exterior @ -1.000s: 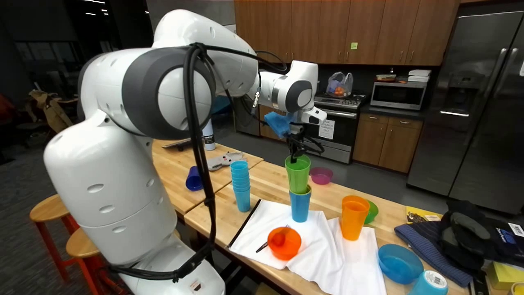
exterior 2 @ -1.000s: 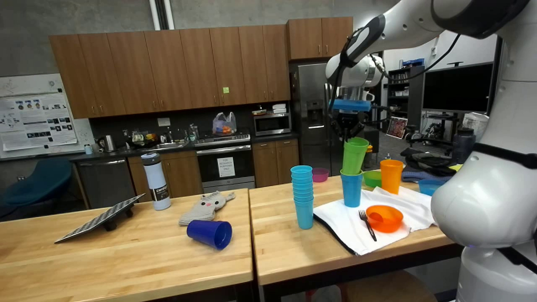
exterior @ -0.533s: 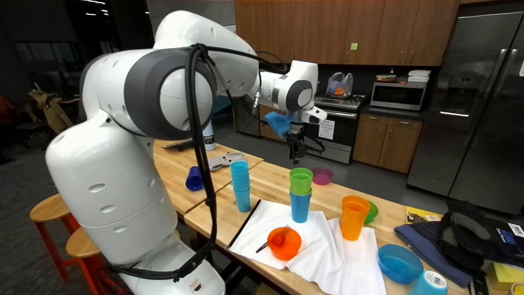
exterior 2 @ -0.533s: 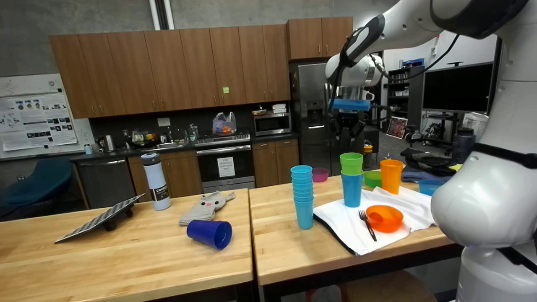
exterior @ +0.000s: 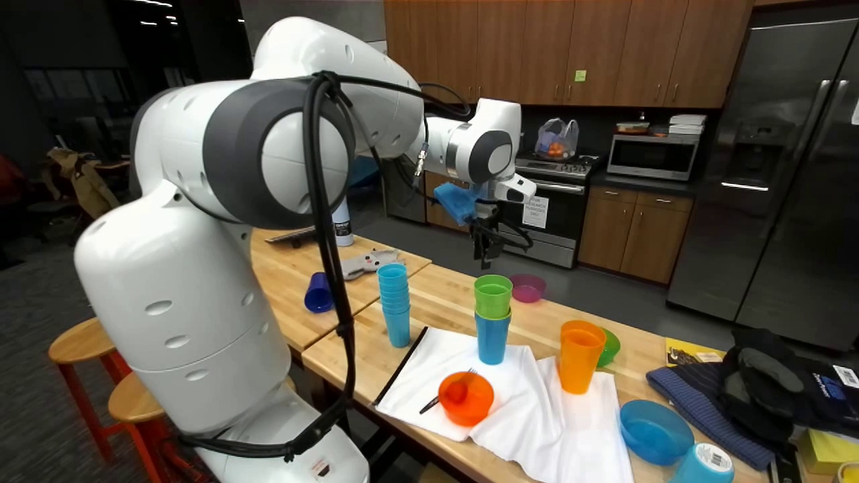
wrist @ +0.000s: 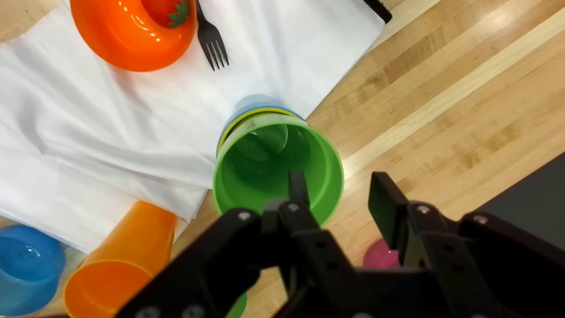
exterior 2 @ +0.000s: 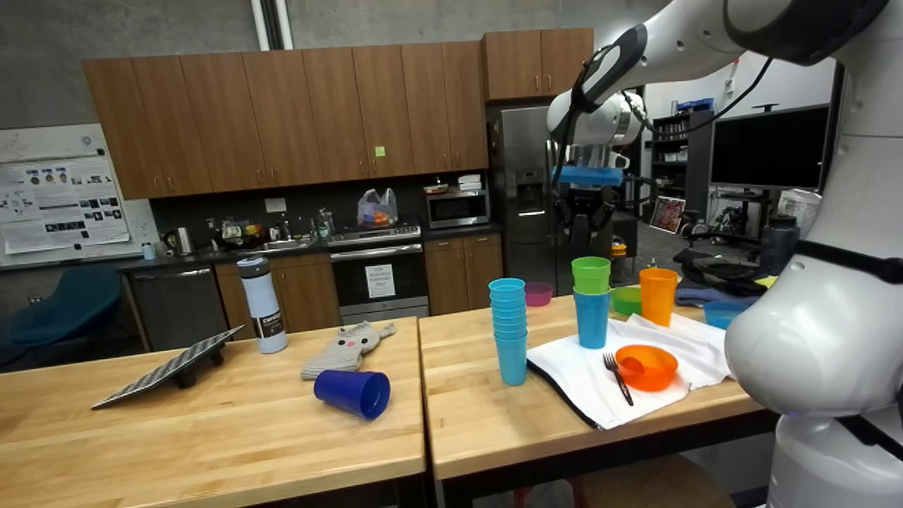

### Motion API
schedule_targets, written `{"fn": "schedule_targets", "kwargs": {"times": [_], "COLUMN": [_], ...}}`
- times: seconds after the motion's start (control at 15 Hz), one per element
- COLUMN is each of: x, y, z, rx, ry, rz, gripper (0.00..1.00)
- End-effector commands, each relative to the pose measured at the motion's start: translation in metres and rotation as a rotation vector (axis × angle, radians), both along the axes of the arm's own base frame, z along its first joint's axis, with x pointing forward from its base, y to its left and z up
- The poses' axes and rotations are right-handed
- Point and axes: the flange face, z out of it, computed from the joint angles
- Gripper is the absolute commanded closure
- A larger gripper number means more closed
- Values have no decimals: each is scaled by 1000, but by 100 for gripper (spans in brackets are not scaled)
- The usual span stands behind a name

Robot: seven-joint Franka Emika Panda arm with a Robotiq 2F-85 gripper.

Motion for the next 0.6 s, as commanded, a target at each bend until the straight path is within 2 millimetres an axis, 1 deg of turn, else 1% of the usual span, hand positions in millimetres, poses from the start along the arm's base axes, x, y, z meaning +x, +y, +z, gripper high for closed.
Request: {"fn": "schedule_targets", "kwargs": {"times": [0.0,0.07,0.13,0.2,0.27,0.33,0.53], "x": [0,0,-3,-5,-7,-9,-13], "y": [0,0,-2,-5,-8,-11,-21], "z": [0,0,5,7,7,4,-7], "rx": [0,0,-2,-2,-1,5,13], "ry": [1,1,-9,-7,-2,5,36], "rz": [0,0,5,9,5,-3,-21], "gripper": [57,57,32,31,27,21,1]}}
